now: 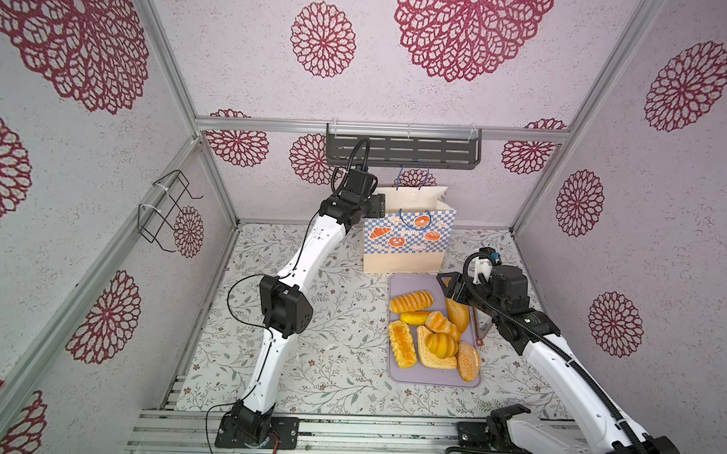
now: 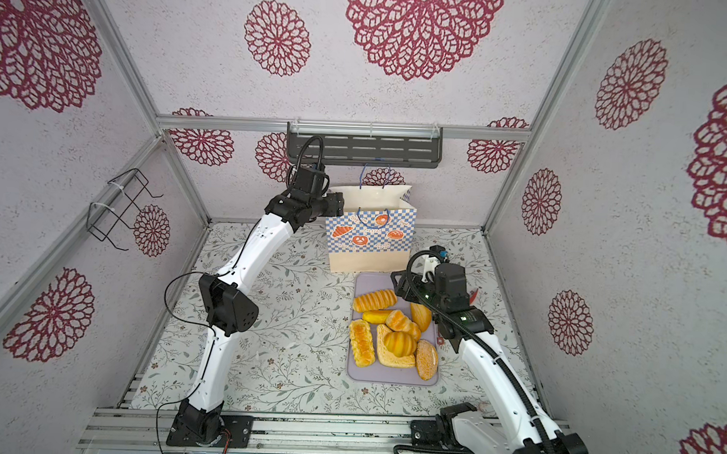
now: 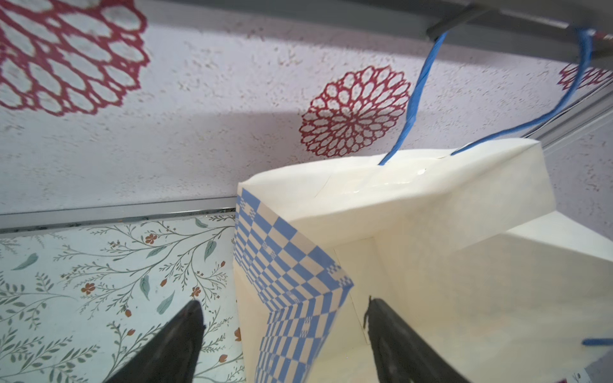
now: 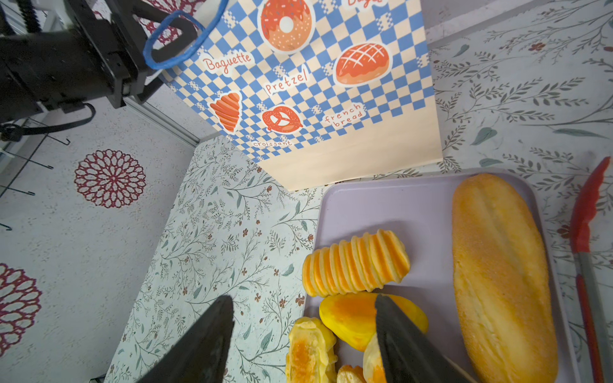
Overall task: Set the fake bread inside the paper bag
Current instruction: 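Reach the left gripper up to the top edge of the paper bag, then close the left gripper on the paper bag's top edge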
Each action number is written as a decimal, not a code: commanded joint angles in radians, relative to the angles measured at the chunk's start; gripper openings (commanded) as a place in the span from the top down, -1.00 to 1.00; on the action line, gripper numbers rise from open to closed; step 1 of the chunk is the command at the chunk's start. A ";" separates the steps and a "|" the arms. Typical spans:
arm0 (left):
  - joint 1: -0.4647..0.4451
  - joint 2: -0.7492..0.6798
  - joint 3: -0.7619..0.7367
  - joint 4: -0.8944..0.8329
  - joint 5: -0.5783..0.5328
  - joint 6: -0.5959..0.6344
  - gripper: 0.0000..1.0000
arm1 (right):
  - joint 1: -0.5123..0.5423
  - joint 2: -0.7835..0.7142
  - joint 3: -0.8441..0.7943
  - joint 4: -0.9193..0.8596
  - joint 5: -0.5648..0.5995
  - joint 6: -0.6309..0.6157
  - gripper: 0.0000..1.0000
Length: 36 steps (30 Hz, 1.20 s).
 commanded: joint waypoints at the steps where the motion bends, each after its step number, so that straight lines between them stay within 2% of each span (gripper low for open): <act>1: -0.004 0.008 0.020 -0.012 0.006 0.005 -0.61 | 0.005 -0.028 0.002 0.022 0.010 0.019 -0.42; 4: -0.004 0.012 0.019 -0.029 0.005 0.005 -0.50 | 0.005 -0.032 0.000 0.025 0.012 0.024 -0.42; 6: -0.004 0.010 0.019 -0.044 0.004 0.003 -0.35 | 0.005 -0.034 0.001 0.023 0.014 0.025 -0.42; 14: -0.003 -0.085 -0.068 -0.050 0.006 -0.032 0.72 | 0.004 -0.041 0.006 0.016 0.028 0.026 -0.42; 17: -0.003 -0.159 -0.140 -0.050 -0.012 -0.048 0.99 | 0.005 -0.045 0.010 0.014 0.034 0.027 -0.42; 26: 0.007 -0.465 -0.485 -0.005 -0.174 -0.135 1.00 | 0.005 -0.033 0.019 0.011 0.042 0.019 -0.41; 36: 0.079 -0.919 -1.065 0.134 -0.230 -0.414 1.00 | 0.012 0.023 0.044 0.032 0.004 0.031 -0.33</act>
